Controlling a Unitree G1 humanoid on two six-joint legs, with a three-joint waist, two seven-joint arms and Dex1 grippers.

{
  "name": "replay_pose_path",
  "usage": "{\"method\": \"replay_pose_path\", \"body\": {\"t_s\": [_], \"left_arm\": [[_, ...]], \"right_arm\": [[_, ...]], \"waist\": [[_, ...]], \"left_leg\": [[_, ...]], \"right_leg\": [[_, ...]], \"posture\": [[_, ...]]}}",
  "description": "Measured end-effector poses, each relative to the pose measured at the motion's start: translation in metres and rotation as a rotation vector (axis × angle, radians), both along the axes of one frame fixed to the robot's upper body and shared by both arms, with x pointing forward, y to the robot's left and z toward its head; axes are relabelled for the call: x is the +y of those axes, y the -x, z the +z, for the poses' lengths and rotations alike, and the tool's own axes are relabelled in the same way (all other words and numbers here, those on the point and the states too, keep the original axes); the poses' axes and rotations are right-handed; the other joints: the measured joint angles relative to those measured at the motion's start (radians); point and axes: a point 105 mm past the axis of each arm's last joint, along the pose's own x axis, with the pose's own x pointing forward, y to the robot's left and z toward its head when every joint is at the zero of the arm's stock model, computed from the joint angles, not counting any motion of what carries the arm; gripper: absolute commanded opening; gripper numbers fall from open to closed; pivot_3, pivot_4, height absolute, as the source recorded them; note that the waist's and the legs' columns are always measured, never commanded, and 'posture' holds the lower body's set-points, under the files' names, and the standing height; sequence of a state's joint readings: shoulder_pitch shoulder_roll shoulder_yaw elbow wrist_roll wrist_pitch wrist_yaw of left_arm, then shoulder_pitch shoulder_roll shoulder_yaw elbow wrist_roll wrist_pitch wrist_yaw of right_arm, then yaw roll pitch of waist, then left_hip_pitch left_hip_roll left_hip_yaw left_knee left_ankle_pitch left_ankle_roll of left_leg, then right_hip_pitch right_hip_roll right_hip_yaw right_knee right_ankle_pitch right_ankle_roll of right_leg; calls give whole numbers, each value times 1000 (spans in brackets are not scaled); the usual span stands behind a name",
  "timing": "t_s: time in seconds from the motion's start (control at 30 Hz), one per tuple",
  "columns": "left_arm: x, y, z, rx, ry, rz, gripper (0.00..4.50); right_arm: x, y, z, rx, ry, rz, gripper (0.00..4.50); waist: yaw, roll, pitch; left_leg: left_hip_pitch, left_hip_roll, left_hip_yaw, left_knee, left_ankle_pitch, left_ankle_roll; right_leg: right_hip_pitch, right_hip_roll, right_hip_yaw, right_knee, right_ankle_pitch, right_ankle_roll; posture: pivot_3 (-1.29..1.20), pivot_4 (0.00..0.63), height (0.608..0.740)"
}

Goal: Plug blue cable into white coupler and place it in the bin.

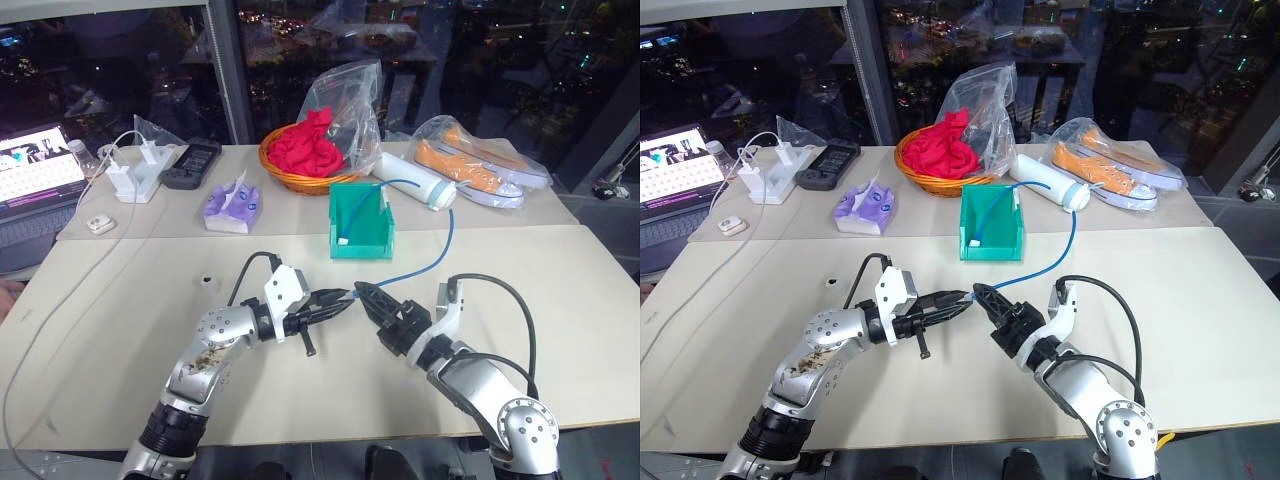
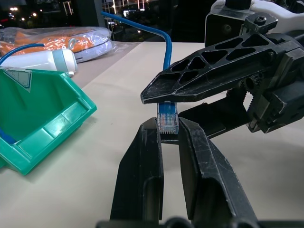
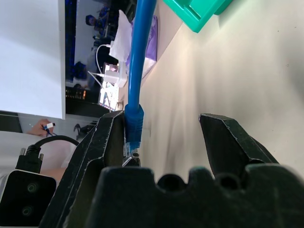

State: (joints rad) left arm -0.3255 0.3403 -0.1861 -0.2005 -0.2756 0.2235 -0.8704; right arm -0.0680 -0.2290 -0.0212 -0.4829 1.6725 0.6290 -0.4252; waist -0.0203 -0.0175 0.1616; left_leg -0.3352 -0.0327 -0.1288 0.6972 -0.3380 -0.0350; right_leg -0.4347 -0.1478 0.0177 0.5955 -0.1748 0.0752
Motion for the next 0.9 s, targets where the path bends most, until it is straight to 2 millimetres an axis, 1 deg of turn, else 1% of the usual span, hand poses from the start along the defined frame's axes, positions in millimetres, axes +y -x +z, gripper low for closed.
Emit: {"method": "replay_pose_path", "body": {"t_s": [0.03, 0.1, 0.13, 0.23, 0.27, 0.3, 0.9], "left_arm": [[0, 0, 0, 0, 0, 0, 104], [0, 0, -1, 2, -6, 0, 100], [0, 0, -2, 4, -10, -1, 100], [0, 0, -3, 8, -15, 0, 100], [0, 0, -3, 9, -16, 0, 100], [0, 0, -3, 11, -16, 1, 100], [0, 0, -3, 11, -14, 5, 100]], "right_arm": [[0, 0, 0, 0, -1, 0, 2662], [1, 0, 1, -2, -6, 2, 1977], [1, 0, 2, -6, -9, 5, 1728], [3, 0, 5, -15, -24, 15, 643], [3, 0, 5, -16, -28, 18, 381], [4, 1, 6, -19, -33, 20, 25], [4, 1, 8, -28, -43, 27, 25]], "waist": [[0, 0, 0], [0, 0, 0], [0, 0, 0], [0, 0, 0], [0, 0, 0], [0, 0, 0], [0, 0, 0]], "left_leg": [[0, 0, 0, 0, 0, 0], [0, 0, 0, 0, 0, 0], [0, 0, 0, 0, 0, 0], [0, 0, 0, 0, 0, 0], [0, 0, 0, 0, 0, 0], [0, 0, 0, 0, 0, 0], [0, 0, 0, 0, 0, 0]], "right_leg": [[0, 0, 0, 0, 0, 0], [0, 0, 0, 0, 0, 0], [0, 0, 0, 0, 0, 0], [0, 0, 0, 0, 0, 0], [0, 0, 0, 0, 0, 0], [0, 0, 0, 0, 0, 0], [0, 0, 0, 0, 0, 0]], "posture": [[0, 150, 723], [0, 150, 723], [0, 150, 723], [0, 150, 723], [0, 150, 723], [0, 150, 723], [0, 150, 723]]}}
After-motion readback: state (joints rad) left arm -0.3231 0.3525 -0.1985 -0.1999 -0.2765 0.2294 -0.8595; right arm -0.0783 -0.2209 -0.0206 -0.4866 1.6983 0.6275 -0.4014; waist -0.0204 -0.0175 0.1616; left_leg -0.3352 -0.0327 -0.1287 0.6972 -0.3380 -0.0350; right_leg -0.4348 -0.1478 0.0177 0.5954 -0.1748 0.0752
